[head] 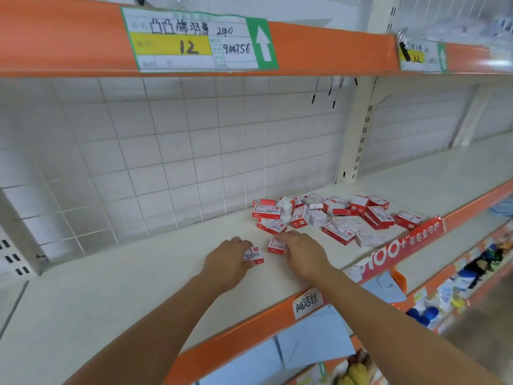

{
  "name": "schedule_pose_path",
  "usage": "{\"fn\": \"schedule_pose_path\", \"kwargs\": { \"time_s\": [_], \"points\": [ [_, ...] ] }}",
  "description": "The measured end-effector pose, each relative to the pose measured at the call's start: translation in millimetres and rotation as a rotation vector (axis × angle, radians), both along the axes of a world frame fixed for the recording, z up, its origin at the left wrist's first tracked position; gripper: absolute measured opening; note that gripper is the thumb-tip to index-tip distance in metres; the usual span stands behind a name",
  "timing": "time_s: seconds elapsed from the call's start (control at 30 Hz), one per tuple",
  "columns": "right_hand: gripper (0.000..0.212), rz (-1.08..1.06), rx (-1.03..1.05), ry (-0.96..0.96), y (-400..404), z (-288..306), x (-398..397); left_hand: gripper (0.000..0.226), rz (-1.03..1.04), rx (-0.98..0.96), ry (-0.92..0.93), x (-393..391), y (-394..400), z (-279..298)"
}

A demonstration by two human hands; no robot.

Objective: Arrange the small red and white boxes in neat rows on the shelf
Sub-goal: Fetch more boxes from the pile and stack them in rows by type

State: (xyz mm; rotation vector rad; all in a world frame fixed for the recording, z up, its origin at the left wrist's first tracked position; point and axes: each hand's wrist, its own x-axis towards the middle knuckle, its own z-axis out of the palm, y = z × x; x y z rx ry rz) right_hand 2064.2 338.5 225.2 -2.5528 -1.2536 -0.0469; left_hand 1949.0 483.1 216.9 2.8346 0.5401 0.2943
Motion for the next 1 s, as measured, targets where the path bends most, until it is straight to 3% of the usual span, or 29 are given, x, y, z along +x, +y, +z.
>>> {"fn": "schedule_pose_path", "kwargs": {
  "time_s": [0.47, 1.0],
  "points": [
    [0.054, 0.52, 0.063, 0.04, 62.4, -4.0, -125.9, 0.039, 0.601, 0.005, -0.078, -184.5, -5.7, 18.8],
    [0.049, 1.009, 0.101, 0.043, 127.4, 10.9, -389.4, 0.034, 1.09, 0.078, -0.06, -476.5, -36.1, 19.3]
  ]
}}
